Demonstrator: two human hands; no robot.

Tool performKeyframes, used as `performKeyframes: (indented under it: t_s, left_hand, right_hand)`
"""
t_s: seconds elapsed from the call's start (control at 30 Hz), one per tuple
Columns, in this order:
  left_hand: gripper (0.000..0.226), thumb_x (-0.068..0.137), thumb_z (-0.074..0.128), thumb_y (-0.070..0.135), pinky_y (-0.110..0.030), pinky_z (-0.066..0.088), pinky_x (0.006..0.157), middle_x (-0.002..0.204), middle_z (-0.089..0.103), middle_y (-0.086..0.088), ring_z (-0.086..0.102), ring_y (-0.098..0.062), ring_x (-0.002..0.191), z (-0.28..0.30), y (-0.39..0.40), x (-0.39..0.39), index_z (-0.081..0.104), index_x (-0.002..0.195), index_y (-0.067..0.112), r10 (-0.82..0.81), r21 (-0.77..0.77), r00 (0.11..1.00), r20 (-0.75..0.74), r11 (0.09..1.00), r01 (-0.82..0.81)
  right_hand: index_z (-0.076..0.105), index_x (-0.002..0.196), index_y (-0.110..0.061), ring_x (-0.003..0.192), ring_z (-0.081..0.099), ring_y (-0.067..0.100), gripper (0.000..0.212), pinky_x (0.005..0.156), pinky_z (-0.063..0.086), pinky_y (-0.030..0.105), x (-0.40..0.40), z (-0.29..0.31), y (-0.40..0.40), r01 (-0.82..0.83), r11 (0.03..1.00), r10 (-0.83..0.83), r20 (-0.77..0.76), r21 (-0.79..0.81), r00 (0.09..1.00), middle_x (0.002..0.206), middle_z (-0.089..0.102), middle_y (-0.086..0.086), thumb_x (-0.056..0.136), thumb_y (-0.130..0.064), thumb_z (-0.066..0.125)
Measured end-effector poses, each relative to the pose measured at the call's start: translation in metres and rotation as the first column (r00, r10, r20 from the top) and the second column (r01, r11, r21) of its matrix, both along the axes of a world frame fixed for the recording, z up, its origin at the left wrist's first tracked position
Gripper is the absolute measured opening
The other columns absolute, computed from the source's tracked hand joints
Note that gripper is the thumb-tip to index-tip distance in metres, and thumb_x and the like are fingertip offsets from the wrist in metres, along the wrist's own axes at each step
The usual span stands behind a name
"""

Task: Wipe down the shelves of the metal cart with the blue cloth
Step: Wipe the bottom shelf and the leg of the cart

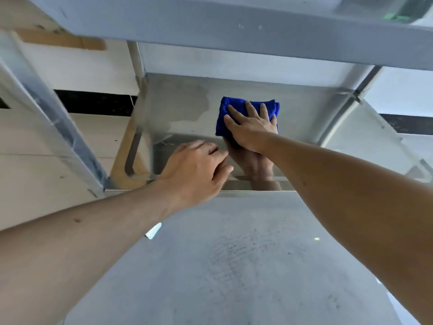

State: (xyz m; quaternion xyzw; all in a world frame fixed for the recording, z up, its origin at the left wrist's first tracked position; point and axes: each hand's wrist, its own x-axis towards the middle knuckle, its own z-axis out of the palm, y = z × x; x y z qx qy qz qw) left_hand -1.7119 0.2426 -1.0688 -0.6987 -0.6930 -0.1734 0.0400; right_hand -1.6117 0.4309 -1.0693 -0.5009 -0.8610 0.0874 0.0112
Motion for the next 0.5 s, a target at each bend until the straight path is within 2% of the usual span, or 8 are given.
performKeyframes:
  t_s: [0.1,0.2,0.3,0.37,0.5]
  left_hand:
    - [0.05,0.095,0.035,0.054,-0.041,0.047,0.093,0.117,0.066,0.002,0.056,-0.019,0.11,0.002,-0.027,-0.022,0.065,0.119,0.023,0.017,-0.001,1.0,-0.015,1.0,-0.017]
    - [0.058,0.094,0.031,0.06,-0.041,0.044,0.1,0.131,0.061,-0.001,0.052,-0.02,0.123,0.002,-0.058,-0.04,0.061,0.127,0.022,-0.012,-0.028,0.997,-0.07,1.0,0.01]
    - [0.056,0.094,0.039,0.054,-0.044,0.046,0.1,0.135,0.06,-0.007,0.053,-0.024,0.124,0.002,-0.082,-0.054,0.058,0.133,0.018,-0.072,-0.033,0.986,-0.153,0.997,0.068]
    - [0.044,0.094,0.054,0.041,-0.045,0.049,0.094,0.127,0.065,-0.009,0.058,-0.026,0.117,0.002,-0.089,-0.059,0.063,0.127,0.014,-0.112,0.02,0.982,-0.153,0.993,0.116]
    - [0.019,0.081,0.075,0.02,-0.042,0.054,0.08,0.092,0.074,-0.006,0.067,-0.026,0.087,0.004,-0.089,-0.062,0.075,0.094,0.007,-0.2,0.185,0.977,-0.076,0.96,0.211]
  right_hand:
    - [0.01,0.15,-0.058,0.151,-0.008,0.036,0.062,0.117,-0.006,0.062,-0.043,0.0,-0.036,-0.089,0.996,0.089,-0.006,-0.014,0.996,0.168,0.004,-0.004,0.09,-0.073,0.007]
    - [0.011,0.152,-0.057,0.15,-0.01,0.036,0.061,0.115,-0.008,0.062,-0.076,0.003,-0.064,-0.14,0.99,0.14,-0.011,-0.03,0.99,0.168,0.002,-0.003,0.092,-0.071,0.008]
    - [0.009,0.152,-0.056,0.151,-0.013,0.035,0.06,0.116,-0.01,0.062,-0.094,0.008,-0.082,-0.154,0.986,0.153,-0.016,-0.067,0.988,0.168,-0.001,-0.004,0.095,-0.07,0.008]
    - [0.009,0.152,-0.056,0.151,-0.014,0.034,0.06,0.116,-0.011,0.061,-0.104,0.007,-0.098,-0.184,0.98,0.183,-0.024,-0.071,0.983,0.168,-0.003,-0.004,0.095,-0.07,0.008]
    - [0.011,0.152,-0.056,0.15,-0.015,0.036,0.058,0.113,-0.012,0.063,-0.126,0.006,-0.126,-0.265,0.96,0.262,-0.049,-0.086,0.964,0.168,-0.002,-0.004,0.095,-0.069,0.009]
